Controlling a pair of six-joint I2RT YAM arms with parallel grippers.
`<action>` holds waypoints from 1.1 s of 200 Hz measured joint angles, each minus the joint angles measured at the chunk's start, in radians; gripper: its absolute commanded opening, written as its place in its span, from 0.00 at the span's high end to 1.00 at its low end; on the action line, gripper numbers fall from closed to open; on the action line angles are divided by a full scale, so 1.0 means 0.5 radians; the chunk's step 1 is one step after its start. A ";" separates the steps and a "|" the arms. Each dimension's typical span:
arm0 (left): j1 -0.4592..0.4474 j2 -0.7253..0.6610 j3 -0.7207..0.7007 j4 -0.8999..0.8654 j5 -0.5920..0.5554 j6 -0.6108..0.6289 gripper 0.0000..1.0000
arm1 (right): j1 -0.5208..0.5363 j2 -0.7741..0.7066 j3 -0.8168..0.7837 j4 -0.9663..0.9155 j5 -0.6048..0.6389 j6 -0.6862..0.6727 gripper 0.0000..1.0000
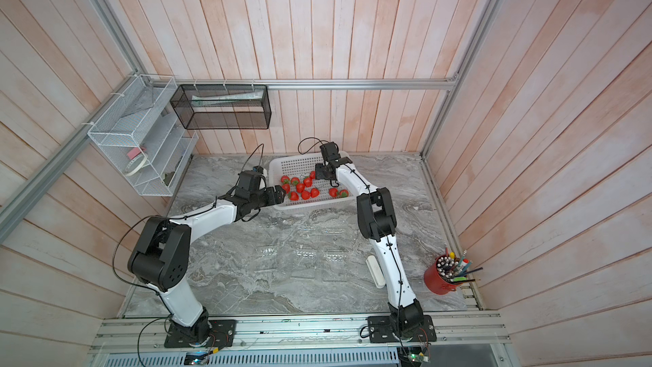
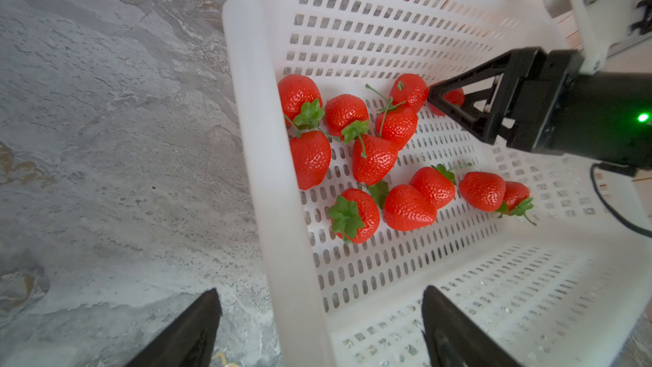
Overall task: Pack strawberries into containers
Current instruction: Pick up the strawberry from the basket.
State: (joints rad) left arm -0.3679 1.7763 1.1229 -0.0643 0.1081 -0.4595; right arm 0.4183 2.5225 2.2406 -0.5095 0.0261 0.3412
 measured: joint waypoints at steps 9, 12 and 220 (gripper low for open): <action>0.000 0.000 0.000 0.000 0.000 0.000 0.08 | -0.003 0.005 0.033 0.014 0.004 0.007 0.32; 0.000 0.000 0.000 0.000 0.000 0.000 0.08 | -0.005 0.008 0.043 0.018 0.005 0.008 0.32; -0.004 -0.002 0.000 -0.001 -0.001 0.001 0.08 | -0.038 0.110 0.022 0.047 0.036 -0.002 0.57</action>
State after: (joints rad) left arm -0.3698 1.7756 1.1229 -0.0647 0.1078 -0.4591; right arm 0.3992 2.5774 2.2517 -0.4858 0.0441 0.3405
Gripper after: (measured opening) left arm 0.920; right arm 0.444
